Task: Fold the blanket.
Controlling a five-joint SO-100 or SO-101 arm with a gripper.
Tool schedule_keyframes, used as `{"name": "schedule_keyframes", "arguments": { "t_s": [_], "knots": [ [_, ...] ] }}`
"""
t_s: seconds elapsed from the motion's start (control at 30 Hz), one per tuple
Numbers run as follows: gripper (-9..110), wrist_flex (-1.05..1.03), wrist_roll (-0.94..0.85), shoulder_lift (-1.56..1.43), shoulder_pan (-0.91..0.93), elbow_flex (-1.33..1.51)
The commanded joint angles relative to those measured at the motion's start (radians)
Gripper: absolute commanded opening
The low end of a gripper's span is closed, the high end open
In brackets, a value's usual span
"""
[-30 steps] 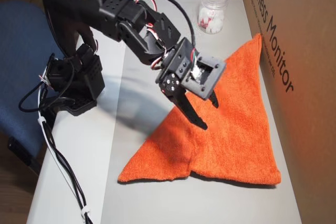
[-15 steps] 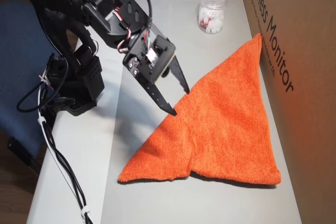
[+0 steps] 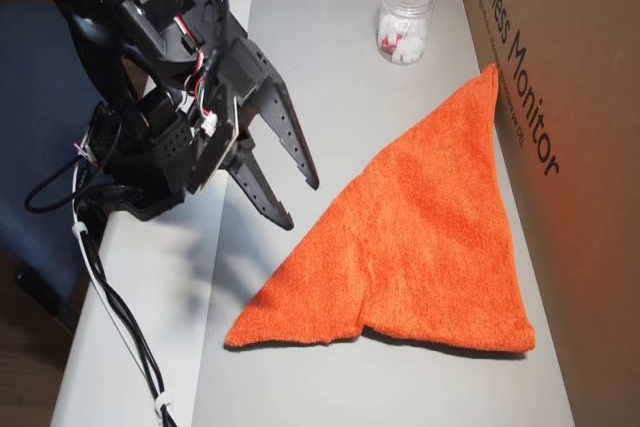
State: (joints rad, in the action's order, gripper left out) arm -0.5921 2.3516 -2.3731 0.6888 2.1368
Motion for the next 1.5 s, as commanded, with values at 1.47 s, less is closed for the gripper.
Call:
{"name": "schedule_keyframes", "arguments": {
  "t_s": [1.47],
  "knots": [
    [15,-0.147,0.353,-0.321,0.233,0.627]
  ]
}}
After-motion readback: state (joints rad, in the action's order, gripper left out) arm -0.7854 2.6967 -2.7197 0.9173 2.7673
